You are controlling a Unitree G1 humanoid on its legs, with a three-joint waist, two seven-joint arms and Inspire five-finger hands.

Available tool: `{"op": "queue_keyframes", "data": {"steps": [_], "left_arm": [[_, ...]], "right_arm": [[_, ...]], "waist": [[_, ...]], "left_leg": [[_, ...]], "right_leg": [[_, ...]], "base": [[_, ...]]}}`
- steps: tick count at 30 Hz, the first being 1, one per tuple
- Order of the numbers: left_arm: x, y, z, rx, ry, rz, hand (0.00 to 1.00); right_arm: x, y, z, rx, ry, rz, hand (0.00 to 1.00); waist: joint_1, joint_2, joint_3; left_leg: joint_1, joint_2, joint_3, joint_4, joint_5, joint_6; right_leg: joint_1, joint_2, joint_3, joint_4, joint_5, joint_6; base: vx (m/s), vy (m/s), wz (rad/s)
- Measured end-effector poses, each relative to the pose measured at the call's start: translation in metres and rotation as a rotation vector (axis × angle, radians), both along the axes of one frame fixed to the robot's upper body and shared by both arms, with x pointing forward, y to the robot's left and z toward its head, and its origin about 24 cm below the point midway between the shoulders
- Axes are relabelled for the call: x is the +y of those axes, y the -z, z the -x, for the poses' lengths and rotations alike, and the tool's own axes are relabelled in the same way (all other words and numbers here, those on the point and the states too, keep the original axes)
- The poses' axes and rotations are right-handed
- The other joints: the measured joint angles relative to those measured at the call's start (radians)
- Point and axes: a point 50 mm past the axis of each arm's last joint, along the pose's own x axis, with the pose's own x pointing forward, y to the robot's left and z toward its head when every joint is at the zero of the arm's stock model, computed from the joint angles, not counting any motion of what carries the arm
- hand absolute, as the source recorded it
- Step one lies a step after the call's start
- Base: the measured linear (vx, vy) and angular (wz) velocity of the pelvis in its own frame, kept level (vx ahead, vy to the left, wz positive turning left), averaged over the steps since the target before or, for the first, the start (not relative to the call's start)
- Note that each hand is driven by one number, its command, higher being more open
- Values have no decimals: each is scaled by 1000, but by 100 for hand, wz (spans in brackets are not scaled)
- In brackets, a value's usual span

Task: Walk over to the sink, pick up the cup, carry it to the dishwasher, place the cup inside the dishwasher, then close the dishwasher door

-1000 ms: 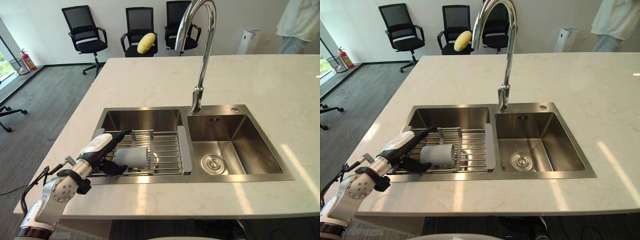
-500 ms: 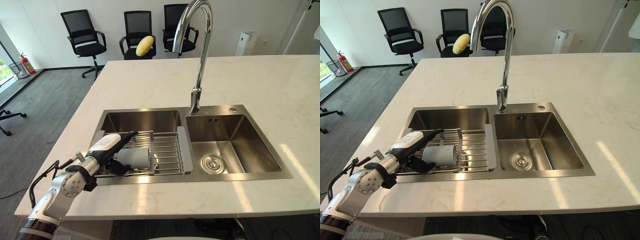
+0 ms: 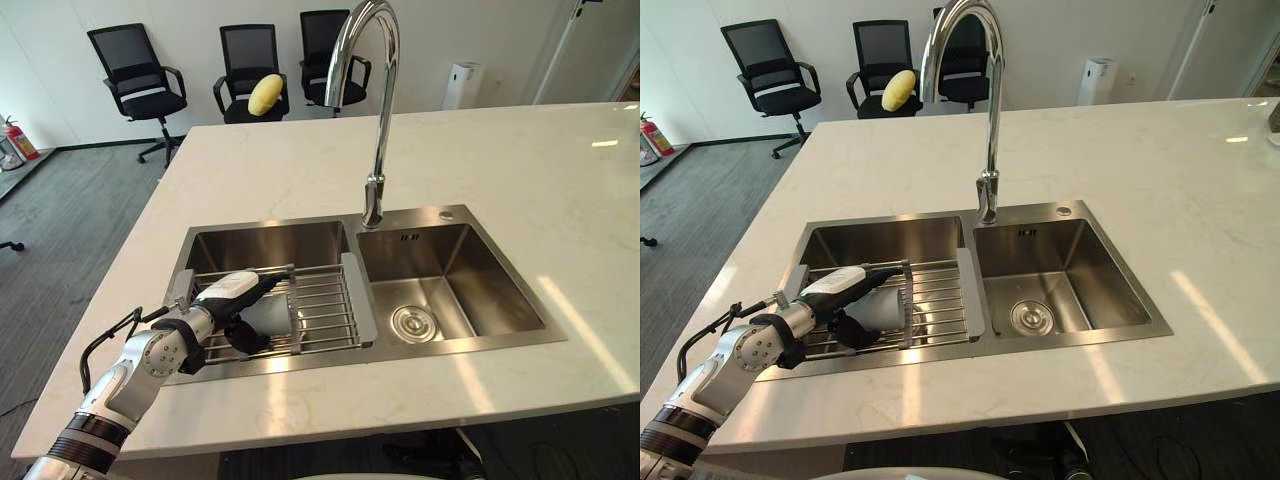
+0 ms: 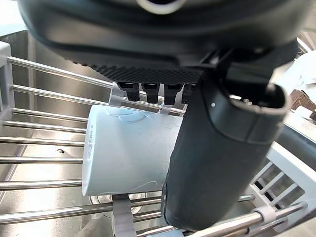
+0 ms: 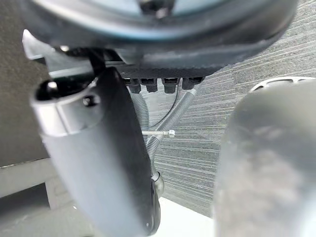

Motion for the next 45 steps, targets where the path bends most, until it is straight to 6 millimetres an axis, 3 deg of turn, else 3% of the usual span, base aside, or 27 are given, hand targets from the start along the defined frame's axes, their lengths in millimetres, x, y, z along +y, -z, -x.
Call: {"op": "queue_keyframes", "data": {"steps": [12,20,31,32,45], "left_arm": [[9,13,-7,86,-99,36,100],[17,22,-8,20,-220,107,100],[30,32,8,-129,-399,248,100],[31,32,9,-146,-412,257,0],[41,32,16,-208,-485,263,0]], "right_arm": [[2,-1,-2,-6,-18,-3,100],[5,-1,-2,-5,-35,-12,100],[8,0,-3,-4,-31,-14,100],[8,0,-2,-3,-30,-14,100],[11,1,-3,-4,-28,-23,100]], "waist": [[-13,-3,23],[-13,-7,27],[-3,-23,41],[-1,-24,41],[1,-26,42]], "left_leg": [[8,3,13,-1,-2,-3],[10,3,15,1,-3,-3],[4,3,2,1,-2,-3],[3,3,0,1,-2,-3],[-5,2,-21,7,-2,-1]], "right_leg": [[0,5,12,-1,1,0],[3,7,16,-8,7,0],[8,6,2,-19,9,1],[8,6,0,-20,9,1],[15,3,-17,-24,9,1]], "base": [[-1,-1,-2],[0,0,-1],[0,0,3],[1,1,4],[-3,-3,4]]}}
